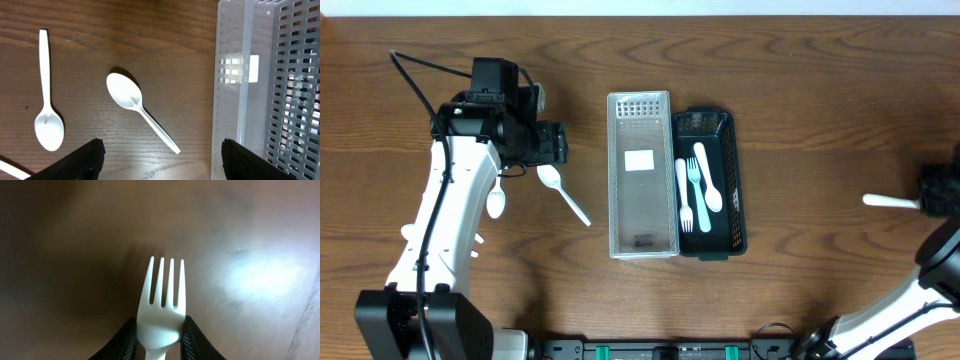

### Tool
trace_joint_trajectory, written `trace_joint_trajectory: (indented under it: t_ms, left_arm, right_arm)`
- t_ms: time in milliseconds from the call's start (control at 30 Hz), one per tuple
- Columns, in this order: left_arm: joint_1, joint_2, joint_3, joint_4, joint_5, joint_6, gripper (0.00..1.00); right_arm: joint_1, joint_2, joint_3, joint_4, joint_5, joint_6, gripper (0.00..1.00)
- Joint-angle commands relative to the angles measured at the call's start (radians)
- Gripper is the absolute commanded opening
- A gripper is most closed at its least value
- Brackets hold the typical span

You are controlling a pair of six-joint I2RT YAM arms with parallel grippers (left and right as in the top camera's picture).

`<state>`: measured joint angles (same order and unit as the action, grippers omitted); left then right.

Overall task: Pack container
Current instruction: 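Carry the fork into the dark green basket and open right gripper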

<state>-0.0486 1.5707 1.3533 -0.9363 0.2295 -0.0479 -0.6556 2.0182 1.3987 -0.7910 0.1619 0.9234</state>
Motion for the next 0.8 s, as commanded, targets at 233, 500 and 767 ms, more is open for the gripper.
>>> trace_joint_trajectory:
  t_ms: [233, 500, 767]
  left_arm:
    - [0.000, -0.019, 0.023, -0.005, -0.009, 0.010, 0.77]
    - [0.000, -0.019, 0.023, -0.005, -0.009, 0.010, 0.77]
    - [0.000, -0.019, 0.023, -0.005, -0.009, 0.010, 0.77]
  right_arm:
    - [0.301, -0.328, 0.023, 0.039, -0.067, -0.505, 0.01]
    - [0.636, -0.476, 0.023, 0.021, -0.103, -0.759, 0.01]
    - [0.924, -0.464, 0.023, -0.078, -0.126, -0.851, 0.01]
